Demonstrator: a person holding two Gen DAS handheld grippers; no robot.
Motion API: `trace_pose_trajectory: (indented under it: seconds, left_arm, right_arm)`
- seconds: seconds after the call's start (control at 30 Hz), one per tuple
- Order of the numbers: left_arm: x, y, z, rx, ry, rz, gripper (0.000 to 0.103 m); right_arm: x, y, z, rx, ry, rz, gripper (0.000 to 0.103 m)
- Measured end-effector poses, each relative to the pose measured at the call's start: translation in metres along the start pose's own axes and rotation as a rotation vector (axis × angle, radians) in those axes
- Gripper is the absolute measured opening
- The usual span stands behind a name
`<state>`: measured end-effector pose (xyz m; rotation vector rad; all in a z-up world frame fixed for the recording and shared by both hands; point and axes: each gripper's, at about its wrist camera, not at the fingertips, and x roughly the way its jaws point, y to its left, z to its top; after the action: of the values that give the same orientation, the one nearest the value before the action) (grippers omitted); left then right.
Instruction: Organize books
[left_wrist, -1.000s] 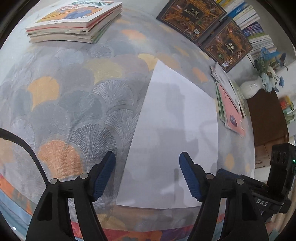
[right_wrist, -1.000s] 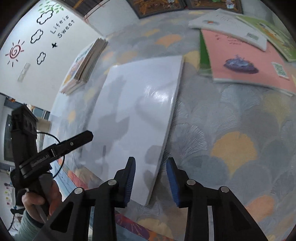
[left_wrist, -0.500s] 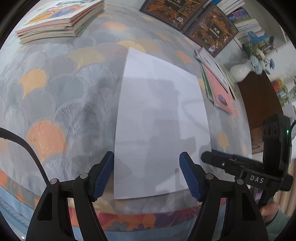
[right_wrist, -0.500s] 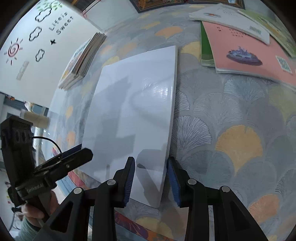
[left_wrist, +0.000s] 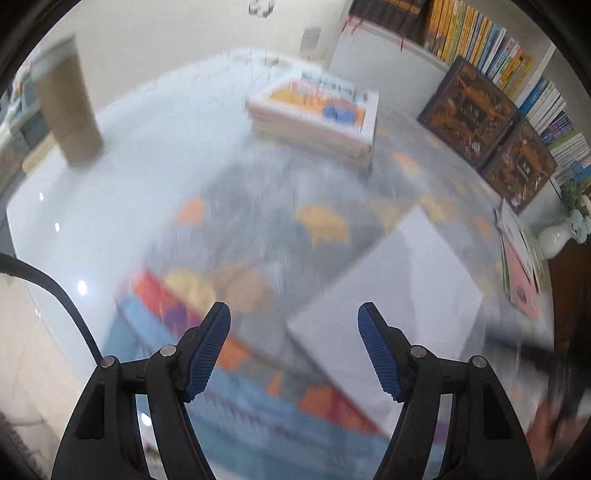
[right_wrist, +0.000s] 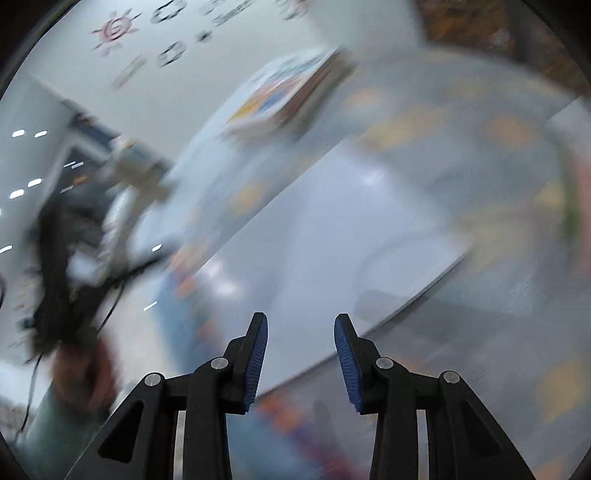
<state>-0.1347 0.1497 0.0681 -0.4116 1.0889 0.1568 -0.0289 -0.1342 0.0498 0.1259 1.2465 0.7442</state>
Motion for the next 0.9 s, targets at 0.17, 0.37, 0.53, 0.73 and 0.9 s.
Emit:
trace_pose_trajectory:
  seconds: [0.17, 0.37, 0.53, 0.73, 0.9]
  left_arm:
    - [0.022, -0.019, -0.042, -0.065, 0.099, -0.118, 0.069]
    - [0.045, -0.047, -0.044, -0.041, 0.14, -0.112, 0.071]
    - [0.057, -0.041, -0.022, -0.039, 0.173, -0.189, 0.075]
    - [0.075, -0.088, 0.033, 0.236, 0.136, -0.146, 0.075]
    - [0.104, -0.12, 0.071, 0.28, 0.197, -0.305, 0.075]
  right_arm:
    - [0.036, -0.049, 0.063, 0.069, 0.05, -0.058, 0.039]
    - [0.044, -0.034, 0.042, -0.059, 0.068, -0.093, 0.043]
    - [0.024, -0.047, 0.006, -0.024, 0.089, -0.079, 0.049]
    - [0.007, -0.023, -0.069, -0.001, 0.141, -0.044, 0.056]
    - [-0.001, -0.005, -0.095, -0.059, 0.238, 0.018, 0.053]
